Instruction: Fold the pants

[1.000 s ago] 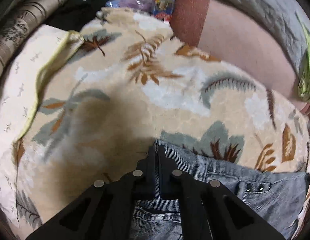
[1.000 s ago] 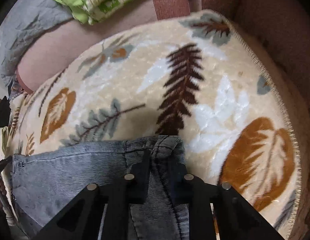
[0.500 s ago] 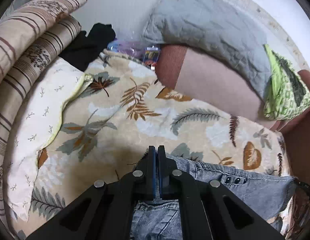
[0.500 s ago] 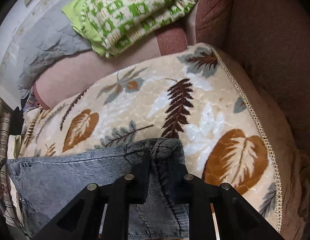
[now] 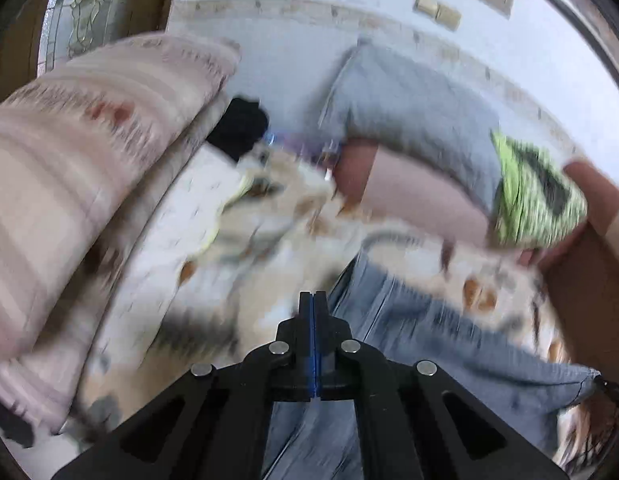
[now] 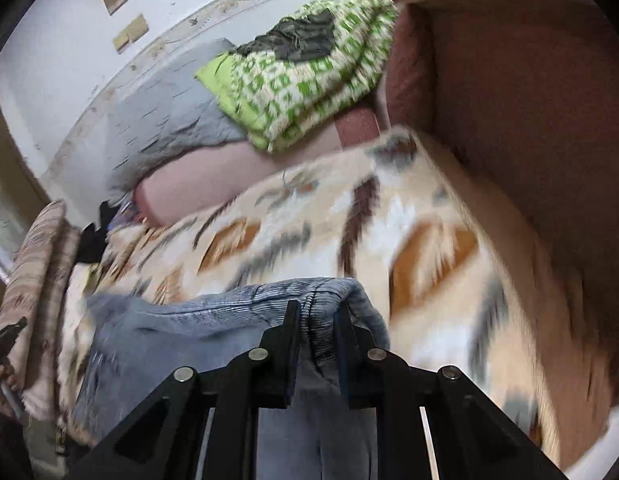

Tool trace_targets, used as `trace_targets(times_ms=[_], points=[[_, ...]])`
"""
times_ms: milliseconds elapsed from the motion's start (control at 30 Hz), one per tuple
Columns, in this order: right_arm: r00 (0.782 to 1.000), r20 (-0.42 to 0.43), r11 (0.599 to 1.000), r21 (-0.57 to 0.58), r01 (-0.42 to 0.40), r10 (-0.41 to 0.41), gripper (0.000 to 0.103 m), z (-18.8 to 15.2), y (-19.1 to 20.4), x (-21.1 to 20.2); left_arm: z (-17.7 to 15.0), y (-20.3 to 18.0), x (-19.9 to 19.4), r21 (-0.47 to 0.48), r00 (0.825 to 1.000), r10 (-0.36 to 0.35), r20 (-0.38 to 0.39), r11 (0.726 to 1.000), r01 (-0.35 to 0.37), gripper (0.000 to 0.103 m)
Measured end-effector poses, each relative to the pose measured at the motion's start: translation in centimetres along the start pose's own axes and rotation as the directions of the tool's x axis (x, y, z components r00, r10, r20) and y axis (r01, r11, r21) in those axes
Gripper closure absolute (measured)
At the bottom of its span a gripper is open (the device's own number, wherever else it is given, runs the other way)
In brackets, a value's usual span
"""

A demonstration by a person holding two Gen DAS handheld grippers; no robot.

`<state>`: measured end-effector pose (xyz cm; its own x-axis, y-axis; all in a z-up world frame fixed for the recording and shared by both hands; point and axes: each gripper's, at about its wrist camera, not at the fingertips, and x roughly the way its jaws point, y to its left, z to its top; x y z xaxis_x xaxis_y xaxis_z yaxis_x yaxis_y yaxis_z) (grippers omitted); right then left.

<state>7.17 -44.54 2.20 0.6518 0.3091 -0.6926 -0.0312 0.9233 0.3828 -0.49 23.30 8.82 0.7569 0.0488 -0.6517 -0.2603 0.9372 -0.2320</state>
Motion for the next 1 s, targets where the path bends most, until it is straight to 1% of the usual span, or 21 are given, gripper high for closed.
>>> trace_targets(times_ms=[33, 100, 133, 167, 200, 233, 267, 300, 333, 367, 433, 467, 533, 600, 667, 800, 833, 867, 900, 933, 1000], points=[[0.997, -0.072, 1.0, -0.009, 0.012, -0.013, 0.086, -2.7, -0.7, 0.8, -1.3, 0.3, 0.7, 0.015, 0.998, 0.003, -0.06, 1.0, -0.002, 0.103], [0.99, -0.125, 0.997, 0.035, 0.067, -0.062, 0.085, -5.4, -2.4, 2.0, -3.5, 0.3, 3.0, 0.016, 0.985, 0.006, -0.17, 1.0, -0.003, 0.1], [0.986, -0.155, 0.994, 0.085, 0.069, -0.056, 0.085, -6.3, -3.4, 2.7, -4.0, -0.1, 4.3, 0.011, 0.974, -0.017, -0.227, 1.0, 0.02, 0.096], [0.985, -0.169, 0.989, 0.136, 0.059, -0.036, 0.085, -6.8, -4.1, 3.1, -4.3, -0.6, 5.7, -0.003, 0.959, -0.049, -0.278, 0.999, 0.05, 0.084], [0.987, -0.161, 0.983, 0.175, 0.05, -0.021, 0.084, -6.8, -4.5, 3.0, -4.2, -1.2, 6.8, -0.026, 0.955, -0.064, -0.291, 0.998, 0.059, 0.067], [0.99, -0.141, 0.979, 0.201, 0.039, -0.011, 0.08, -6.7, -4.6, 2.7, -3.9, -1.9, 7.8, -0.036, 0.955, -0.073, -0.287, 0.997, 0.066, 0.055], [0.994, -0.112, 0.974, 0.228, 0.019, 0.007, 0.075, -6.4, -4.7, 2.3, -3.3, -2.7, 8.9, -0.038, 0.953, -0.086, -0.291, 0.996, 0.078, 0.034], [0.995, -0.097, 0.97, 0.245, 0.004, 0.02, 0.054, -6.1, -4.6, 1.9, -2.5, -3.5, 10.2, -0.054, 0.953, -0.093, -0.288, 0.995, 0.081, 0.032], [0.996, -0.08, 0.964, 0.264, -0.008, 0.031, 0.027, -5.7, -4.4, 1.5, -1.5, -4.2, 11.3, -0.074, 0.954, -0.101, -0.283, 0.994, 0.084, 0.032], [0.997, -0.064, 0.962, 0.274, -0.02, 0.039, 0.021, -5.6, -4.2, 1.2, -0.4, -5.0, 12.8, -0.086, 0.949, -0.121, -0.292, 0.991, 0.1, 0.032], [0.996, -0.061, 0.956, 0.288, -0.049, 0.069, 0.021, -5.2, -3.8, 1.1, 1.6, -6.4, 16.6, -0.131, 0.92, -0.166, -0.354, 0.983, 0.127, 0.032], [0.993, -0.065, 0.948, 0.308, -0.076, 0.1, 0.021, -5.4, -3.6, 1.2, 2.7, -6.9, 19.0, -0.172, 0.906, -0.173, -0.387, 0.978, 0.114, 0.032], [0.987, -0.07, 0.931, 0.348, -0.113, 0.147, 0.021, -6.0, -3.6, 1.4, 3.8, -7.5, 21.9, -0.209, 0.892, -0.164, -0.421, 0.975, 0.081, 0.032], [0.985, -0.086, 0.927, 0.359, -0.109, 0.149, 0.021, -6.8, -3.4, 2.1, 4.4, -7.6, 24.8, -0.259, 0.871, -0.174, -0.46, 0.964, 0.056, 0.032], [0.985, -0.098, 0.924, 0.37, -0.098, 0.144, 0.021, -7.8, -3.7, 2.5, 4.8, -7.9, 26.5, -0.247, 0.868, -0.16, -0.47, 0.968, 0.045, 0.032], [0.984, -0.123, 0.908, 0.414, -0.068, 0.129, 0.021, -8.6, -5.0, 4.0, 5.1, -8.1, 28.1, -0.199, 0.878, -0.128, -0.461, 0.979, 0.038, 0.032], [0.984, -0.126, 0.905, 0.421, -0.064, 0.128, 0.021, -8.5, -5.2, 4.3, 5.2, -8.1, 28.3, -0.183, 0.881, -0.122, -0.458, 0.982, 0.041, 0.037], [0.983, -0.126, 0.903, 0.425, -0.065, 0.13, 0.021, -8.4, -5.2, 4.6, 5.3, -8.5, 28.4, -0.133, 0.885, -0.096, -0.456, 0.99, 0.039, 0.067], [0.983, -0.126, 0.903, 0.424, -0.067, 0.133, 0.021, -8.1, -5.2, 4.6, 5.5, -8.6, 28.6, -0.106, 0.883, -0.08, -0.463, 0.994, 0.035, 0.098], [0.983, -0.127, 0.905, 0.42, -0.069, 0.134, 0.021, -7.9, -4.9, 4.7, 5.6, -8.6, 28.7, -0.097, 0.882, -0.078, -0.465, 0.995, 0.036, 0.101], [0.982, -0.127, 0.91, 0.407, -0.076, 0.139, 0.021, -7.6, -4.3, 4.8, 5.6, -8.5, 29.2, -0.105, 0.876, -0.086, -0.474, 0.994, 0.041, 0.101]])
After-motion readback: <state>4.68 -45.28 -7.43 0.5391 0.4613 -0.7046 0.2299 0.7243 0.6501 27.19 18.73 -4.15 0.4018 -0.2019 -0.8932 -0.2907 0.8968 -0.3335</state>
